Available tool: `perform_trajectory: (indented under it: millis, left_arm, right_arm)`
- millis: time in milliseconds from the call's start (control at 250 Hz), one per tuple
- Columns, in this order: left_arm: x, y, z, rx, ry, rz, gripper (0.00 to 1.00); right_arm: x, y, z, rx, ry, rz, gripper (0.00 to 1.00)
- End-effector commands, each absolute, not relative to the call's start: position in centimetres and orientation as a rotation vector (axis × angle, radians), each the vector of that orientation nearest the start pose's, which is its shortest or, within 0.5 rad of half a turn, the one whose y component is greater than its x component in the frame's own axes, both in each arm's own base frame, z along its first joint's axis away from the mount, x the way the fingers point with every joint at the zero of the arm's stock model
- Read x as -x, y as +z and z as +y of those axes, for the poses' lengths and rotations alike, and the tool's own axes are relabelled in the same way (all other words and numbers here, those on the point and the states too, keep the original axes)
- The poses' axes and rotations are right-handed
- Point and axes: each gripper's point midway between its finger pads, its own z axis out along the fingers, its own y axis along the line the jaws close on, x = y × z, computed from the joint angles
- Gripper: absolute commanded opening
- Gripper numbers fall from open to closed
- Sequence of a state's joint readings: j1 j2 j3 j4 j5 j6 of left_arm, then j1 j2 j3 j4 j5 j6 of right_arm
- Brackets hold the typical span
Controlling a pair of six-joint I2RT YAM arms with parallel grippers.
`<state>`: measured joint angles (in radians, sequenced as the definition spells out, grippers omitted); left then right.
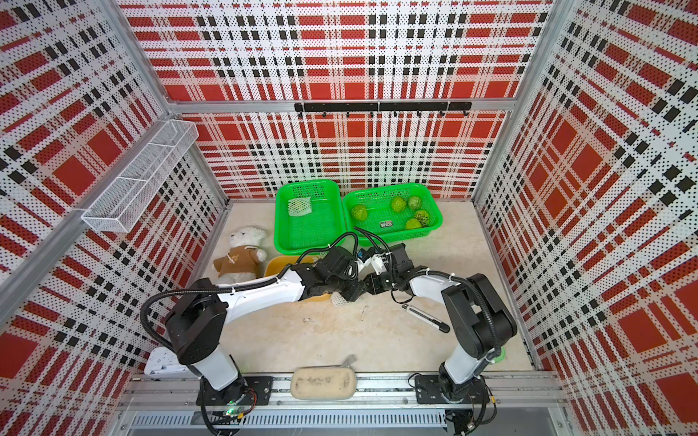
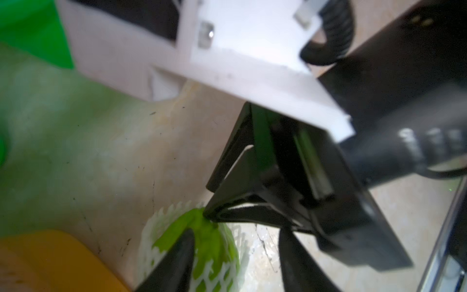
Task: Sleeve custard apples in foam nets
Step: Put on the foam net on the custard apple.
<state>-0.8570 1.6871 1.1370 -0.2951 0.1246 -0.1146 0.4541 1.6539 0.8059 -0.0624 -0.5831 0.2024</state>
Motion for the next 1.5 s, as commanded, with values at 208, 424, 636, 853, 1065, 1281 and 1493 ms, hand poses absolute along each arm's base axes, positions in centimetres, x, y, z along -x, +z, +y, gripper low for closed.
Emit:
perform_trajectory:
  millis: [208,424,636,853,1065,1281,1493]
  left_arm:
    - [-23.6,11.4,-29.5,-0.613,-0.679,2.574,0.99]
    - [-20.0,9.0,-28.3,-0.306,-0.841,2.671,0.99]
    - [-22.2,8.3,-29.6,-0.112,-1.035,2.503,0.99]
    - [-23.9,8.2,-30.3,-0.07,-1.093,2.415,0.99]
    - [-25.3,7.3,-30.7,-0.042,-1.103,2.41,0.99]
    - [-25.7,6.6,-30.7,-0.011,-1.068,2.422,0.99]
    - [-25.4,6.1,-31.0,0.004,-1.047,2.437,0.98]
  right_arm:
    - [-30.5,6.5,25.7,0.64,0.998,2.435,0.23]
    - [-30.3,6.6,25.8,0.681,0.995,2.427,0.23]
    - [-30.2,6.9,26.0,0.702,1.012,2.409,0.23]
    - [-29.9,7.0,26.0,0.721,1.016,2.404,0.23]
    - [-29.5,7.3,26.4,0.773,1.04,2.38,0.23]
    - [-27.7,8.1,27.8,0.892,1.097,2.311,0.23]
    - [-26.5,8.0,28.6,0.92,1.141,2.291,0.22]
